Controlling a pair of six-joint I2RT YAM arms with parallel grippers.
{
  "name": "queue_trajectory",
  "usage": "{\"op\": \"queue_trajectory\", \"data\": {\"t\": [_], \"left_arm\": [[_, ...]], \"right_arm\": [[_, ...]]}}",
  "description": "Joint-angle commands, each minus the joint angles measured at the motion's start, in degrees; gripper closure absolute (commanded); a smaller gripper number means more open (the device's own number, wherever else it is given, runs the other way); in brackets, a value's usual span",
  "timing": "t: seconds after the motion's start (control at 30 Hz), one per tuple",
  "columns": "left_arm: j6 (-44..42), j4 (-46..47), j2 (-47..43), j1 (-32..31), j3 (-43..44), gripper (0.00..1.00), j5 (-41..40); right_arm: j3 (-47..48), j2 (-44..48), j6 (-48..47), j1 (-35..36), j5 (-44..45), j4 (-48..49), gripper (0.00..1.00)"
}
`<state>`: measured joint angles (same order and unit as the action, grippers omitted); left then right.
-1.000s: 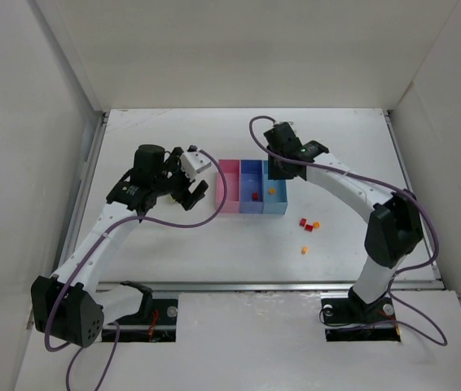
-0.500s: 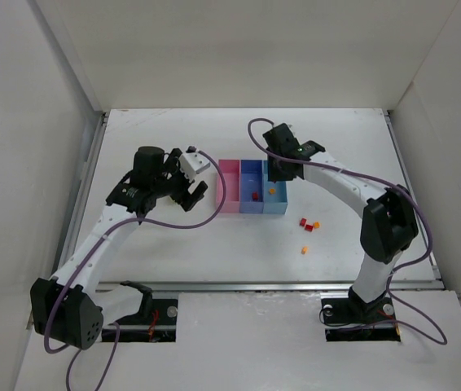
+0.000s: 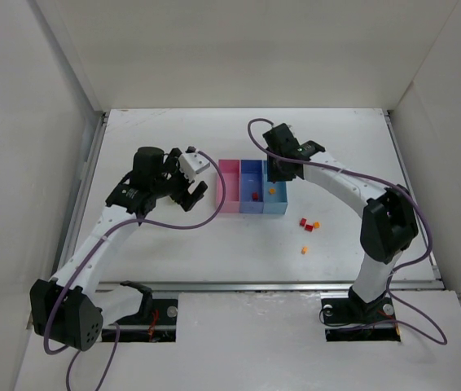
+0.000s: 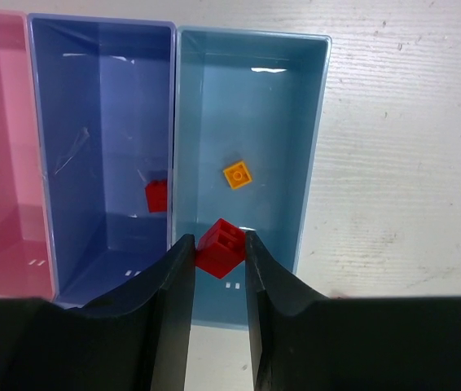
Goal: Sort the legos into containers by color
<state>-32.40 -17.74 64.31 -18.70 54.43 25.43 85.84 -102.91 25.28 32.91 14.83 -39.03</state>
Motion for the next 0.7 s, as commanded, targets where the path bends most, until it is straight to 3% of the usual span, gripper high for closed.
{"op": "queue_trajectory", "data": {"t": [0.0, 0.67], "left_arm": [[0.6, 1.7, -1.3, -0.3, -0.1, 0.18, 0.8], [1.1, 1.7, -1.3, -0.3, -0.6, 0.18, 0.8]], "right_arm": [[1.7, 0.3, 0.1, -0.3, -0.4, 1.3, 0.94], [2.4, 0.8, -1.6, 2.1, -0.4, 1.8, 0.97]]}}
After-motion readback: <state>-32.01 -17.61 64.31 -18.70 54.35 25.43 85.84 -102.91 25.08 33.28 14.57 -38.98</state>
